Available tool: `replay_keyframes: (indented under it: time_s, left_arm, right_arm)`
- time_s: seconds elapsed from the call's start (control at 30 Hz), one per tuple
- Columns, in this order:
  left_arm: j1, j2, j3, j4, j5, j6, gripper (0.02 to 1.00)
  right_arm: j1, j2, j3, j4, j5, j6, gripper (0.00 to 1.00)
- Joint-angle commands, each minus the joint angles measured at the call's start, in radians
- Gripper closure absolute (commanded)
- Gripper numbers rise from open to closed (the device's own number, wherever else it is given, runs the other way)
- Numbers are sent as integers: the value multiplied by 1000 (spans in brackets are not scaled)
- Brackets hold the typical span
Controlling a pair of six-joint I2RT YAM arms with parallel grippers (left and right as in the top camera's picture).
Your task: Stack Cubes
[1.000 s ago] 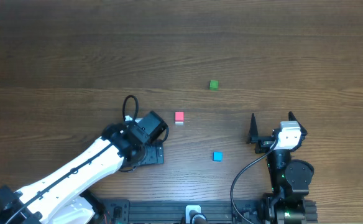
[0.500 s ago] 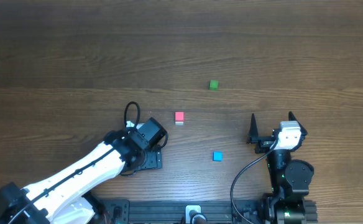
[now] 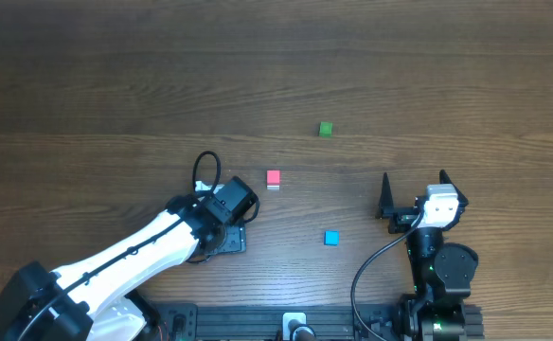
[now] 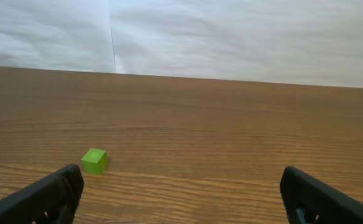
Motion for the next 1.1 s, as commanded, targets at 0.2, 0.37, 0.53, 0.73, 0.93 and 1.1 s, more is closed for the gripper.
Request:
replay_keyframes:
  time_s: [0.2,0.37,0.53,0.73,0.93,1.1]
  left_arm:
    - [36,31,-11,13,-30,15,402]
    - [36,31,-11,13,-29,15,522]
    - [36,32,-11,13,-27,15,597]
    - [36,32,-11,14,-27,15,658]
    - [36,32,-11,17,-22,15,698]
    - [36,32,-11,34,-9,15,724]
  right_arm:
    - [-8,-4,-5,-2,-15,3,9]
    - [-8,-4,-5,-2,-15,3,7]
    - [-8,-4,-5,-2,-15,3,7]
    - [-8,-4,-5,-2,-15,3,7]
    - [-8,-4,-5,-2,-15,3,9]
    - [-8,-4,-5,-2,-15,3,7]
